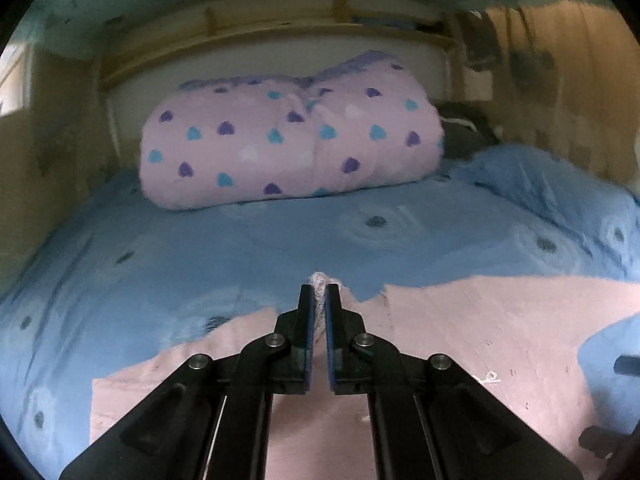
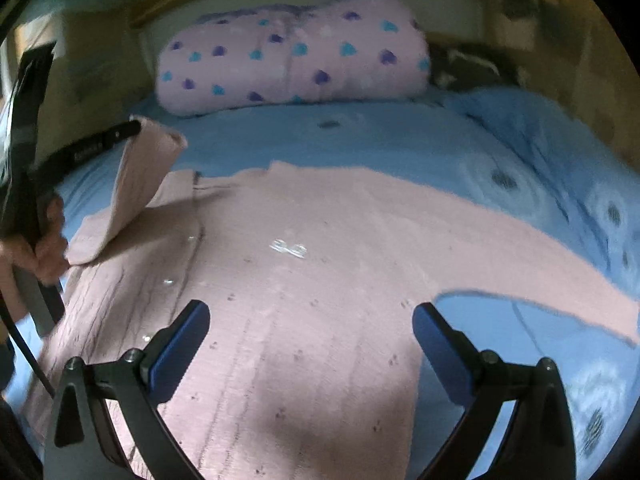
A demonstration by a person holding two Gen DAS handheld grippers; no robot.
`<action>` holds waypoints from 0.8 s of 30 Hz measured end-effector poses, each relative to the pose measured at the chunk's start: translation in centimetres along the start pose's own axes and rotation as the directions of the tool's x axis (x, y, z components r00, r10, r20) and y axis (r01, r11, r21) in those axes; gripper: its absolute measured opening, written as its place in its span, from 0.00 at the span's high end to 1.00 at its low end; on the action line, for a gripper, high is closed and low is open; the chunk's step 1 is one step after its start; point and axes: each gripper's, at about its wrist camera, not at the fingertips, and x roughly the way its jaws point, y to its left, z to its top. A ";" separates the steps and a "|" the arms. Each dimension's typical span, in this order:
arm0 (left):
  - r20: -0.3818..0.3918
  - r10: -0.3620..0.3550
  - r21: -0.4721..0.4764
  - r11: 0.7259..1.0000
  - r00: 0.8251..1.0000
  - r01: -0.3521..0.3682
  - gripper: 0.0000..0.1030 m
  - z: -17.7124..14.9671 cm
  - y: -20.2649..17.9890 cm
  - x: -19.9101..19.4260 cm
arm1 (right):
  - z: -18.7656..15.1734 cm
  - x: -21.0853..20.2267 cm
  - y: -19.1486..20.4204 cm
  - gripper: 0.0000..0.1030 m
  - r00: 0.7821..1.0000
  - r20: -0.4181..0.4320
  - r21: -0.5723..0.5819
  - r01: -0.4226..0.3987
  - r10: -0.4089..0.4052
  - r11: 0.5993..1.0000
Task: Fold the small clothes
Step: 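Carry the sleeve across the cardigan body and open the left gripper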
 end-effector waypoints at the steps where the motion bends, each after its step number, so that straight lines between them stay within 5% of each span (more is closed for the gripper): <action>1: 0.002 -0.008 0.014 1.000 1.000 0.008 1.00 -0.1 -0.6 0.1 | -0.3 0.1 -0.4 0.00 1.000 -0.004 0.015 -0.001 0.002 1.000; 24: 0.042 -0.157 0.095 0.984 0.987 0.152 1.00 0.4 -9.5 0.8 | 0.2 0.0 -3.6 0.00 1.000 -0.005 0.098 -0.014 0.015 0.995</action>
